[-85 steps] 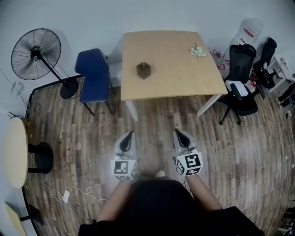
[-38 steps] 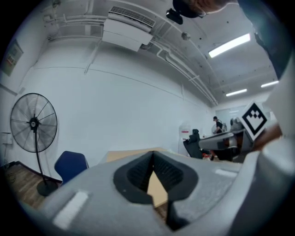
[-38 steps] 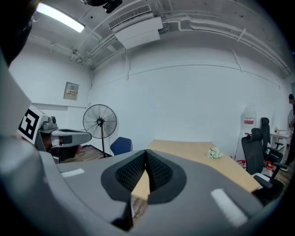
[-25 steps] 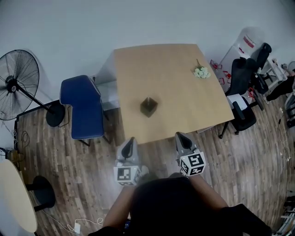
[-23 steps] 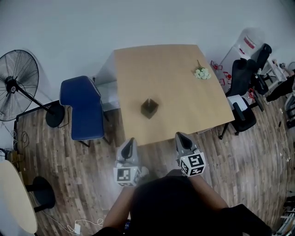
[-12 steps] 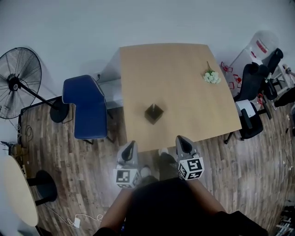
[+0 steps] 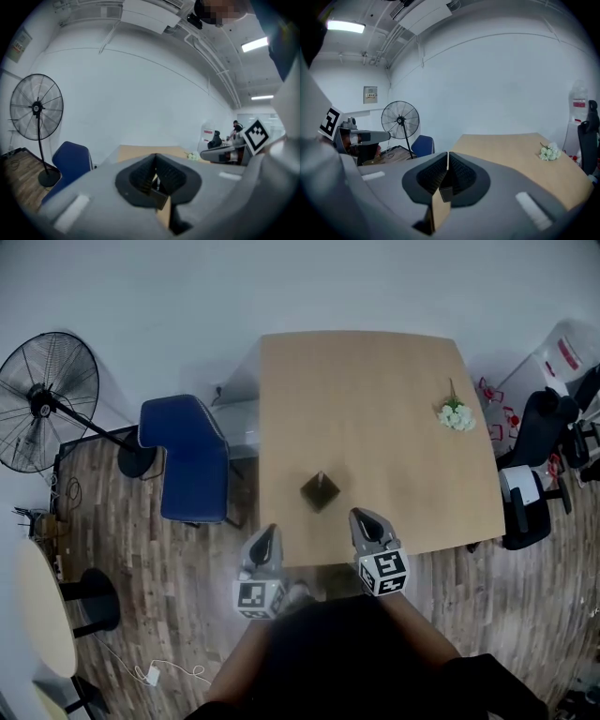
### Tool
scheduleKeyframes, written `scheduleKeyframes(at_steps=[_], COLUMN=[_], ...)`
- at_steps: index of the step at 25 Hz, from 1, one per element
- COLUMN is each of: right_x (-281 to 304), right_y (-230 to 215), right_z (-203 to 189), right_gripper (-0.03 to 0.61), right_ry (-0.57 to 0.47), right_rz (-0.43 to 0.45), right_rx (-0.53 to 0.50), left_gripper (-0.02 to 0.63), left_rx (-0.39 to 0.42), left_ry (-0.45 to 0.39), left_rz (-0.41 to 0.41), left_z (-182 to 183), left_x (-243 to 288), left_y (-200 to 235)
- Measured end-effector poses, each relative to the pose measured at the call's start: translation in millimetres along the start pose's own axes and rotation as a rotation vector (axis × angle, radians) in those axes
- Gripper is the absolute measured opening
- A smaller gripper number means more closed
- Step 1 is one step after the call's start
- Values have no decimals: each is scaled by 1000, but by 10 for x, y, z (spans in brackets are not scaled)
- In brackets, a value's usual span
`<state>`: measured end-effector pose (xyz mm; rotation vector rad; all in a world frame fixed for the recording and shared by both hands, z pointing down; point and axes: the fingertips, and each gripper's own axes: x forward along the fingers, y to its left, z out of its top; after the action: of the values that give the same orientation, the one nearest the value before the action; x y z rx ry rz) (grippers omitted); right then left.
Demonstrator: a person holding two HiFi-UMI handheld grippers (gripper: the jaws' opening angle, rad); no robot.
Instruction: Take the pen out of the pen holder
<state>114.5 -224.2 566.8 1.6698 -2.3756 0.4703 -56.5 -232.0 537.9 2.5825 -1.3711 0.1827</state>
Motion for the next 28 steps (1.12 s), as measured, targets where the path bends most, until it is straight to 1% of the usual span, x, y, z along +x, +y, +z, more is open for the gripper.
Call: scheduleKeyframes(at_steps=[4, 8, 10, 12, 14, 21, 24, 28], right_x=[329, 682, 874, 1042, 1191, 1706, 1896, 2054], right_y=[-205, -360, -405, -433, -458, -472, -428, -374], right_z=[-42, -93, -170, -276, -385, -688, -797, -914], right_gripper=[40, 54, 77, 116, 136, 140, 137, 137], right_ry=[58, 98, 136, 185, 230, 321, 341, 370], right_rz=[61, 111, 154, 205, 247, 339, 359, 387], right_rx=[-12, -55, -61, -57, -61, -127, -170, -187], left_gripper=[3, 3, 3, 3, 3, 3, 3, 3], left_rx=[-20, -28, -40, -52, -62, -105, -112, -116], left_ry=[-5, 6, 8, 12, 15, 0, 10, 22], left_rz=[12, 29, 51, 75, 100, 207, 239, 268], left_z=[16, -25, -55, -88, -122, -187, -230, -235], left_x=[324, 558, 646, 723, 793, 956, 944, 917], left_y=[-45, -59, -52, -66, -70, 56, 106, 134])
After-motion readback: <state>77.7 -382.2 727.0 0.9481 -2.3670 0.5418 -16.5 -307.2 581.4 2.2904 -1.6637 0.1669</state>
